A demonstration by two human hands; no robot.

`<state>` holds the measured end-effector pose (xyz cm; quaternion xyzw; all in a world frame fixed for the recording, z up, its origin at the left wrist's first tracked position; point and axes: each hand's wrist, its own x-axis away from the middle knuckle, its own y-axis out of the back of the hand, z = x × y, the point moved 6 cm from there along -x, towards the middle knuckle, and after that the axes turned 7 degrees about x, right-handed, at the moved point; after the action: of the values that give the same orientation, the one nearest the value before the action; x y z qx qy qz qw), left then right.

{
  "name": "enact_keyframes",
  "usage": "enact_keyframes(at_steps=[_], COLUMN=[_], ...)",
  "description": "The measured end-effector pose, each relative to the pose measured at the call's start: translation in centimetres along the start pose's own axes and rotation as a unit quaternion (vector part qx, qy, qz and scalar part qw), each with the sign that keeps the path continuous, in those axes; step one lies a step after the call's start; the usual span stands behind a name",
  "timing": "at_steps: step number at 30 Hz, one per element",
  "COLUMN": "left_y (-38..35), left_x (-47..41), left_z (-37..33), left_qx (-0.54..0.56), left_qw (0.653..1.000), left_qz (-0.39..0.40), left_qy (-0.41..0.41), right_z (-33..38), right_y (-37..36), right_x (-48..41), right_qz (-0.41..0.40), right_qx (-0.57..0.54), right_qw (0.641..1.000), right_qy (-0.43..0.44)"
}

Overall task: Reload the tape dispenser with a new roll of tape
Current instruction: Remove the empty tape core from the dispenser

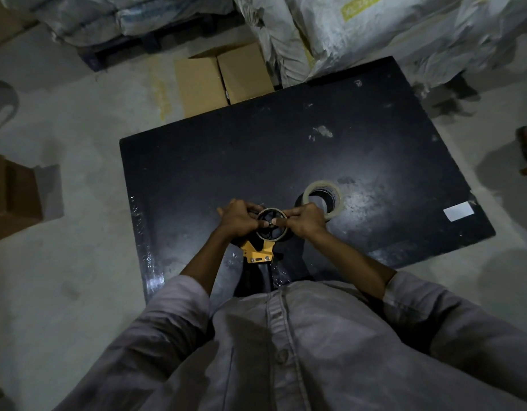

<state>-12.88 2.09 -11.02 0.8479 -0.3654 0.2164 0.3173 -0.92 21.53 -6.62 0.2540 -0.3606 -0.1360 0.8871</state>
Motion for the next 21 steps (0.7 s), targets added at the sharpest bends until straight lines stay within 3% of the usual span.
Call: enact_keyframes(at_steps=[4,21], left_y=[-0.5,-0.5], left_x=[-3.6,-2.3], left_z=[3.7,2.3], left_qx=[0.002,0.02], left_qw=[1.0,0.997], left_qz=[-0.006,-0.071], left_qy=[-0.004,0.005], right_z=[0.0,0.1], right_y=[0.1,0.4], right_x=[-0.1,-0.5], right_qz=[-0.004,0.0], right_qx=[-0.012,-0.011], right_qw=[1.0,1.0], right_qy=[-0.007,-0.018])
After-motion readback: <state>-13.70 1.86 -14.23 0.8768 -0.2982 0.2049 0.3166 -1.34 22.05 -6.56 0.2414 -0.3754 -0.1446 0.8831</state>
